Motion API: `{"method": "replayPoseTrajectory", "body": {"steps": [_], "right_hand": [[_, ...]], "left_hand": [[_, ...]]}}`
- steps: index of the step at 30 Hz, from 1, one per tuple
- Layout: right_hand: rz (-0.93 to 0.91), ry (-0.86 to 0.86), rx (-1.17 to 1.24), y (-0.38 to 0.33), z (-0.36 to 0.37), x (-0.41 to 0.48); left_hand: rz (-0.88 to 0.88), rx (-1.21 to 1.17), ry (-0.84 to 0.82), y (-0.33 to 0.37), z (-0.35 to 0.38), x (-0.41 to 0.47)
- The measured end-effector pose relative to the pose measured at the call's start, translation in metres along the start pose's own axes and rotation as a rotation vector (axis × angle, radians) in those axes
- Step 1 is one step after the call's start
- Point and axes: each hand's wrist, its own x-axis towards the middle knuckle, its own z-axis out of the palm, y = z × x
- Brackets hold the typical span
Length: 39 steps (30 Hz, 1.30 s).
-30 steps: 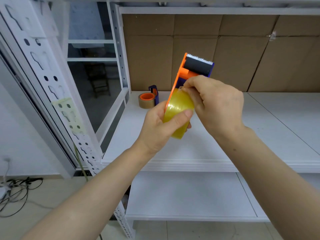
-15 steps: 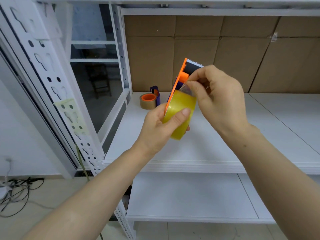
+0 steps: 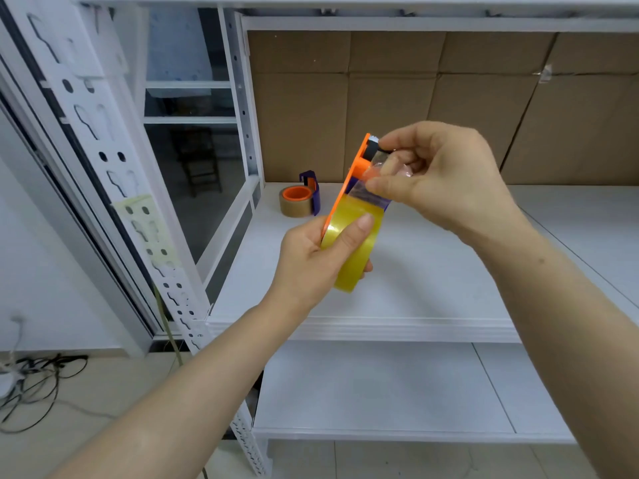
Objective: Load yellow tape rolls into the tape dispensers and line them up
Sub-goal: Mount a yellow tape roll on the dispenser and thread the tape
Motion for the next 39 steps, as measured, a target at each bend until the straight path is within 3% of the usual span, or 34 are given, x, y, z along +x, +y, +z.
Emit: {"method": "replayPoseTrajectory", "body": {"steps": [6,16,23,33,39], "right_hand": [[-0.036,0.031,-0.014,0.000,-0.002,0.001],[0.076,0.101,0.231,0.003,-0.002,0.000],[0.134,-0.087,0.014,-0.011,-0.013,0.003],[0.196,0.023,-0.167,-0.019,-0.009,0.003],[0.092,0.126,-0.329,-0.014,-0.008,-0.001]], "left_hand": [[-0.008,-0.013,-0.104,-0.004,0.000,-0.002],[0.056,0.036,0.015,0.003,0.004,-0.007],[0.050,0.042,0.077,0.002,0.011,-0.013],[0.095,0.061,0.158,0.003,0.019,-0.018],[0.119,0.085,0.108,0.004,0.020,-0.015]]}}
